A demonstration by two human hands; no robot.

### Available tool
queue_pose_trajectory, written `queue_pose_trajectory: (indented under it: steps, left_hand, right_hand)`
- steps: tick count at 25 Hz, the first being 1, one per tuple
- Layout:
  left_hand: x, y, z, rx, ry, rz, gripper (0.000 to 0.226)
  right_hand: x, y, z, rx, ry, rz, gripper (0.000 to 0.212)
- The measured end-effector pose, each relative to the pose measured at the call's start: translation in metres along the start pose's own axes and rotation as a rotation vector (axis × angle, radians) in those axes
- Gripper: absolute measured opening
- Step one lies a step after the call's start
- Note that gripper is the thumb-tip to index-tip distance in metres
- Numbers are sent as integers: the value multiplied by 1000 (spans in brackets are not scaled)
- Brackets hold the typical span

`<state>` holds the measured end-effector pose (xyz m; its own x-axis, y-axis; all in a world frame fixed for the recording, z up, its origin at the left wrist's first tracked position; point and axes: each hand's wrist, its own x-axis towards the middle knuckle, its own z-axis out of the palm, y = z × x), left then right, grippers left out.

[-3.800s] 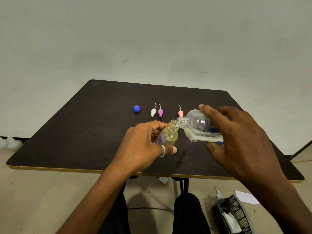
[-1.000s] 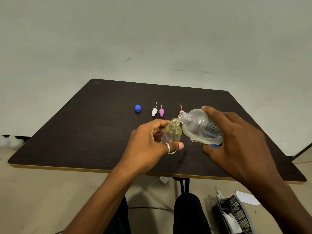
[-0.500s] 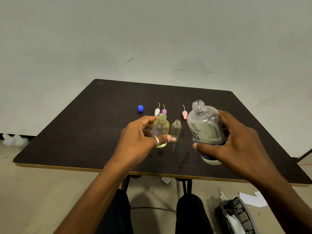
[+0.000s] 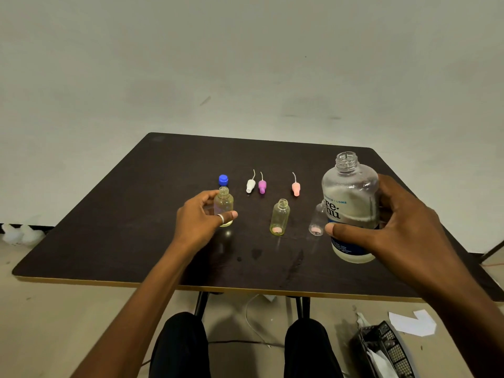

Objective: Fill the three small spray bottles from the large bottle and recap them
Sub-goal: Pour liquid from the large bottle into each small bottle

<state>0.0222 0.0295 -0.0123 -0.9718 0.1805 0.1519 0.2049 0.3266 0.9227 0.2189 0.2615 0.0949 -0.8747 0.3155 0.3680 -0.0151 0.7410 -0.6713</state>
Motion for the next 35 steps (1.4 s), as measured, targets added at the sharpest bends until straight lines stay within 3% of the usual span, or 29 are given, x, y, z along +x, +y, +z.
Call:
queue_pose_trajectory:
  steps: [14, 18, 20, 23, 26, 30, 33, 35]
  left_hand:
    - [-1, -29, 20, 44, 18, -9, 68]
    - [-4, -31, 23, 38, 50, -25, 93]
    - [-11, -22, 25, 53, 181, -8, 100]
    - [-29, 0, 35, 71, 392, 282, 83]
    - [-37, 18, 62, 86, 322, 564, 67]
    - [-27, 27, 104, 47, 32, 298, 75]
    - [-16, 16, 125, 101, 2, 100, 74]
    - [-11, 13, 131, 120, -24, 31, 61]
  right_hand:
    - [2, 2, -4, -1, 7, 3, 79]
    - [3, 2, -5, -10, 9, -6, 79]
    - [4, 2, -6, -8, 15, -4, 78]
    - [4, 3, -9, 7, 30, 5, 77]
    - [4, 2, -10, 2, 45, 14, 76]
    - [4, 2, -13, 7, 61, 20, 77]
    - [4, 2, -15, 18, 65, 21, 76]
    - [4, 2, -15, 33, 69, 27, 74]
